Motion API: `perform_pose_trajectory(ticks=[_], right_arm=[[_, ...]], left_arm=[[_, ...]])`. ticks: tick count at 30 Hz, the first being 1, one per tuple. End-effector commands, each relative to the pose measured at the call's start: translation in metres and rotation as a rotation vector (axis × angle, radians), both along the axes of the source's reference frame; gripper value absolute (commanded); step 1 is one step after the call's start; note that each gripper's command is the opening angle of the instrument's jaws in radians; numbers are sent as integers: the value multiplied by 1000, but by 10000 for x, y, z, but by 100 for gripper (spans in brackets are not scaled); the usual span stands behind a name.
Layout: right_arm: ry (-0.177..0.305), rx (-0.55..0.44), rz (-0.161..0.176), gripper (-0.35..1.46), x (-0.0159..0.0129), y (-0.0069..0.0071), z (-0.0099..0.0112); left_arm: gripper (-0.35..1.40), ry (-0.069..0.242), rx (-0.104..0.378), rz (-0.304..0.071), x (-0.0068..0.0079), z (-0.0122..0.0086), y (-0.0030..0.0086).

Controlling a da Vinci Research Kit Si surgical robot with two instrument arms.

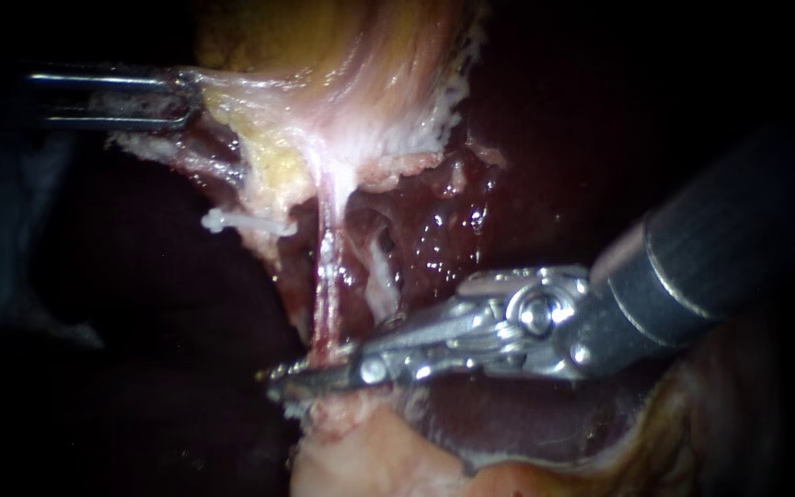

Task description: Going back first clip right tube

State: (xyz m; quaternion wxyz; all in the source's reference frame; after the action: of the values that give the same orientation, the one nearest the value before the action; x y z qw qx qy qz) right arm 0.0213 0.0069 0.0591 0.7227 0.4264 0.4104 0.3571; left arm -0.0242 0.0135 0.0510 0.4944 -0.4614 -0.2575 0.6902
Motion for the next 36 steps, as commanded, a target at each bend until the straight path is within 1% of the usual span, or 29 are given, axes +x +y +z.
perform_pose_trajectory(ticks=[1,2,3,5,7,9,11,12,15,19,21,23,25,28,30,34,36], right_arm=[[0,0,0,-35,0,1,0],[-2,0,-1,-35,0,1,0],[-3,4,5,-35,0,1,0],[19,-23,-8,-35,-1,2,1],[50,-75,-19,-10,0,1,2],[70,-84,-9,25,2,0,3],[86,-83,3,38,4,0,4],[93,-82,9,42,6,0,5],[106,-87,17,45,7,1,5],[118,-126,5,45,5,1,9],[122,-173,8,46,4,1,14],[111,-234,2,48,3,1,20],[84,-316,-20,49,1,0,27],[64,-424,-73,49,-8,-1,35],[57,-472,-96,49,-16,-1,39],[70,-592,-121,49,-42,1,40],[68,-635,-126,50,-57,3,37]], left_arm=[[-35,0,0,0,0,0,0],[-35,0,0,0,0,0,0],[-35,0,0,0,0,0,0],[-35,0,0,0,0,0,0],[-35,0,0,0,0,0,0],[-35,0,0,0,0,0,0],[-35,0,0,0,0,0,0],[-35,0,0,0,0,0,0],[-35,0,0,0,1,0,0],[-35,0,0,0,1,0,0],[-35,0,0,0,1,0,0],[-35,0,0,0,1,0,0],[-35,0,0,0,1,0,0],[-35,0,0,0,1,1,-1],[-35,1,-1,0,1,1,-1],[-35,-2,-2,-1,1,2,-1],[-35,-2,-2,-1,1,2,-1]])
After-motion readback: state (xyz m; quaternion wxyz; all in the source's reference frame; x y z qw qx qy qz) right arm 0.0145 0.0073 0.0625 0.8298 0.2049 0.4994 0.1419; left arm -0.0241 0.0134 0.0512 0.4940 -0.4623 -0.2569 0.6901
